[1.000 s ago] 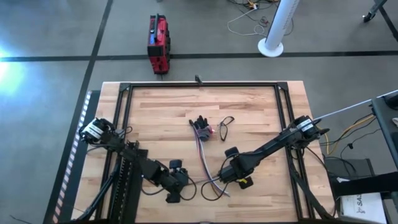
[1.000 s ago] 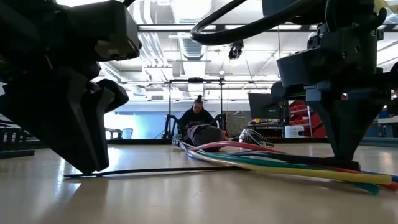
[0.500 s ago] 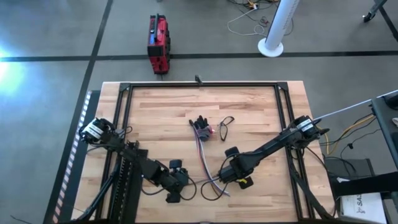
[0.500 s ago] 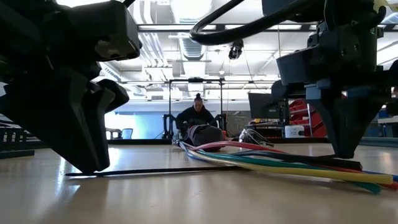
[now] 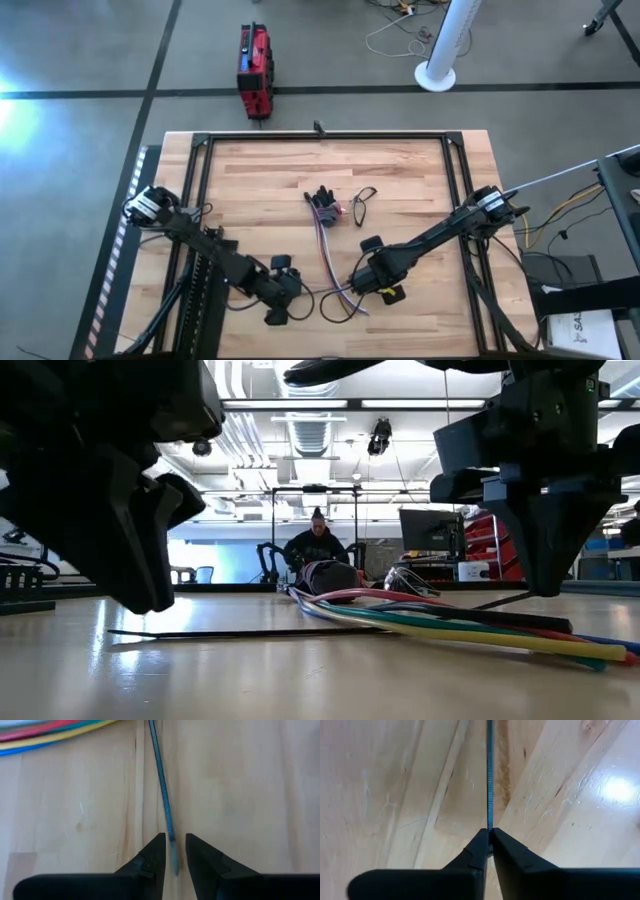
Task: Ziptie cables
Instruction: Wrap the cable wires together using a black zip tie
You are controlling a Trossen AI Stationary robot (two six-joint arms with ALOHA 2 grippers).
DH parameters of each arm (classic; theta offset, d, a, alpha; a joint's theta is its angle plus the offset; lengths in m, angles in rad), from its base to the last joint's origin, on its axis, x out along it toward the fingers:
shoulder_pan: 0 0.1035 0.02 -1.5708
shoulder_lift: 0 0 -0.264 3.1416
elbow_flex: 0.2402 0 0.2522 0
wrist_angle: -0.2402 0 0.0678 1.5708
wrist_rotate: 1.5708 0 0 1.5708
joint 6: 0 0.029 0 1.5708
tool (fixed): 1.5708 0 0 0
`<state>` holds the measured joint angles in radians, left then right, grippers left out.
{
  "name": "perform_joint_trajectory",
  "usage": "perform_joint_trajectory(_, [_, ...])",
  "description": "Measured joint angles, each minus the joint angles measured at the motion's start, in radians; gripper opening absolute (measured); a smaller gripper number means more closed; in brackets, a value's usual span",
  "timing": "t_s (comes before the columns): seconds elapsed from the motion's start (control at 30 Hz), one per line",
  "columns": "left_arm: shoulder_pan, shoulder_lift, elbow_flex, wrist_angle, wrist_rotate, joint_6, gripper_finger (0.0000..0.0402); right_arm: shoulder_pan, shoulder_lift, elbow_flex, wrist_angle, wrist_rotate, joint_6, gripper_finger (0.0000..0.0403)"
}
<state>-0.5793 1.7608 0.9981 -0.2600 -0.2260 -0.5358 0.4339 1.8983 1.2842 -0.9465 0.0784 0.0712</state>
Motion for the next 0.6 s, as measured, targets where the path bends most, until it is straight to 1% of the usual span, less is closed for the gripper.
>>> perform_joint_trajectory(0.2, [-0.001,-0.04,0.0,-0.009,0.001,0.0,0.0059,0.0,0.0,0.0,-0.001,0.0,0.024,0.0066])
perform_joint_trajectory(0.37, [-0.018,-0.044,0.0,-0.083,0.009,-0.034,0.0059,0.0,-0.003,0.0,-0.002,0.0,0.026,0.0107])
perform_joint_trajectory(0.5, [-0.042,-0.036,0.0,-0.174,0.037,-0.097,0.0059,0.0,-0.004,0.0,-0.001,0.0,0.035,0.0124])
perform_joint_trajectory(0.6, [-0.064,-0.024,0.0,-0.175,0.053,-0.102,0.0059,0.0,-0.004,0.0,0.01,0.0,0.036,0.0129])
